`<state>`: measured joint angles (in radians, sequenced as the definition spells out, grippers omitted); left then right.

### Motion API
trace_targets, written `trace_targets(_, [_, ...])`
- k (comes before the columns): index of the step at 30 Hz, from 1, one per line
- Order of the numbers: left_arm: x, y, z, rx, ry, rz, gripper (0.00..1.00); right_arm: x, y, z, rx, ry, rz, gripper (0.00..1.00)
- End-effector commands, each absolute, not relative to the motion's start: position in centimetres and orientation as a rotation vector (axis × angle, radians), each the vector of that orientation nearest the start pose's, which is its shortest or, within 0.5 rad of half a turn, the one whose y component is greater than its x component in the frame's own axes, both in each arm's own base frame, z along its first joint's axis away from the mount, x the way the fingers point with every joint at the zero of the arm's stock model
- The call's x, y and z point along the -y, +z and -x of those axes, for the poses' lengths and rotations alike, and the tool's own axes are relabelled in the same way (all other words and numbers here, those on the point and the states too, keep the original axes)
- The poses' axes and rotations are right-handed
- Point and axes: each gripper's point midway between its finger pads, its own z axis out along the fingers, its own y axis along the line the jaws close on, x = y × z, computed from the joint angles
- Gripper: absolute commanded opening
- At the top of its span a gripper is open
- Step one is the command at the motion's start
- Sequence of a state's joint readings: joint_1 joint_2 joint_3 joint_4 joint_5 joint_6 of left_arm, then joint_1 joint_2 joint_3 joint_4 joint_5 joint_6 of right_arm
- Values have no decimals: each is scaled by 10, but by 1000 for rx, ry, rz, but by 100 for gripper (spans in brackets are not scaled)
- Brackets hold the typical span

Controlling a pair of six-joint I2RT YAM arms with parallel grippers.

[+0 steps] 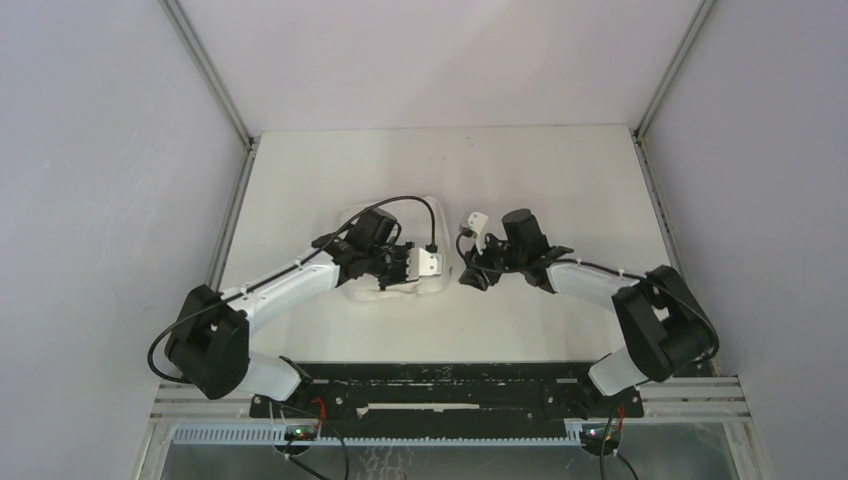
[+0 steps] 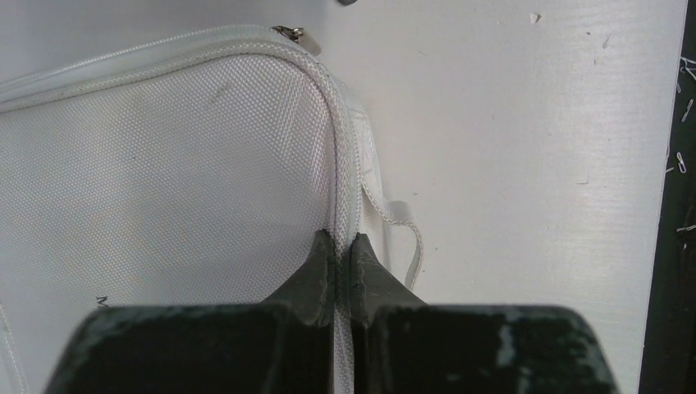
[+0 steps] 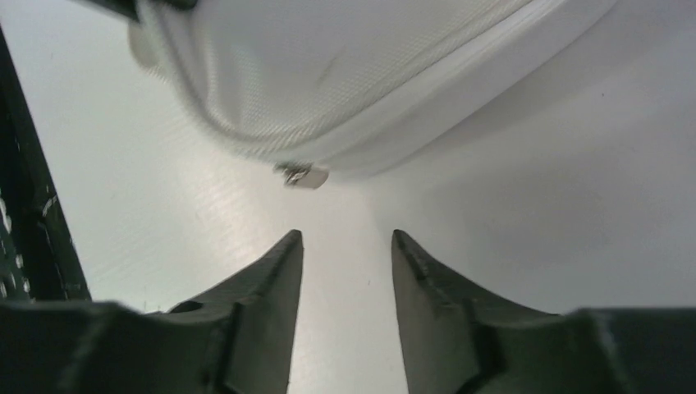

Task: Organize the medicine kit

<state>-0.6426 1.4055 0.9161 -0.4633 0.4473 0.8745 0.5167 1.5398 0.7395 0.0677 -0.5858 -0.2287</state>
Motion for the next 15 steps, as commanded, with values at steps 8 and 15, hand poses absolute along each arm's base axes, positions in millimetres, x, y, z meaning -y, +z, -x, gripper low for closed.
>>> trace_targets(8, [255, 108, -237, -1667, -595, -1700, 0, -274, 84, -266, -1825, 837, 1176, 57])
trace_targets(15, [257, 108, -236, -1665, -619, -1699, 0, -285, 85, -276, -1780, 840, 1176, 59])
